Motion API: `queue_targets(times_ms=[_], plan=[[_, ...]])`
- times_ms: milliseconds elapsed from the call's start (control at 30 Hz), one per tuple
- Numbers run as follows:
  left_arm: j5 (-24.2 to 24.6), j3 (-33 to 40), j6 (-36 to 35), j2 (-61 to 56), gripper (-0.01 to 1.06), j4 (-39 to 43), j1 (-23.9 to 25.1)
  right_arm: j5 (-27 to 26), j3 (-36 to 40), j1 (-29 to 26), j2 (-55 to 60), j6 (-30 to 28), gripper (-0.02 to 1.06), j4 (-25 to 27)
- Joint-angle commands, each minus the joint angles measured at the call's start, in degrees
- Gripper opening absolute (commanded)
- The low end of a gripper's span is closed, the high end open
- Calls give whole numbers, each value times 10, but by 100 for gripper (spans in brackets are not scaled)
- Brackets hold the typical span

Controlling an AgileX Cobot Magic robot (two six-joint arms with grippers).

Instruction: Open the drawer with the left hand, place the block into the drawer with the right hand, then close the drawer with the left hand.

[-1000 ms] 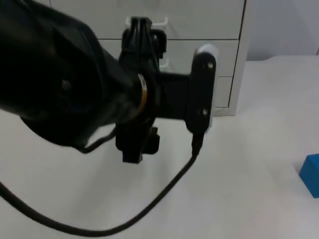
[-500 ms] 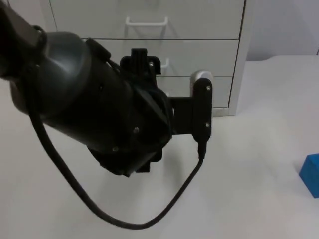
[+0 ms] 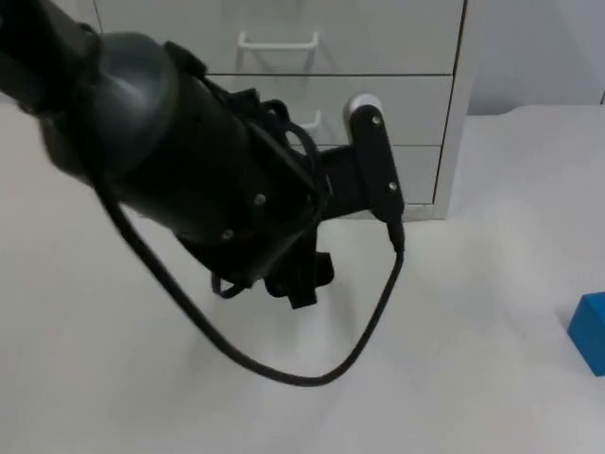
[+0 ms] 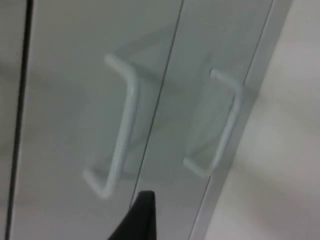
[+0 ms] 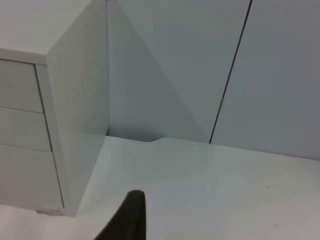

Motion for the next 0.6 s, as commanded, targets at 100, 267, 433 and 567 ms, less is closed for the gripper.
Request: queue_targets(times_ms=[100, 267, 433, 567], plan=[[15, -23, -13, 37, 98, 1, -1, -6, -4, -1, 0, -3, 103, -3], [1, -44, -57, 50, 98, 1, 21, -6, -4, -1, 0, -3, 103, -3], [42, -72, -129, 52, 98, 1, 37, -4, -4, -1, 0, -3, 103, -3], [32, -75, -132, 58, 98, 1, 37, -4, -4, -1, 0, -3, 103, -3]])
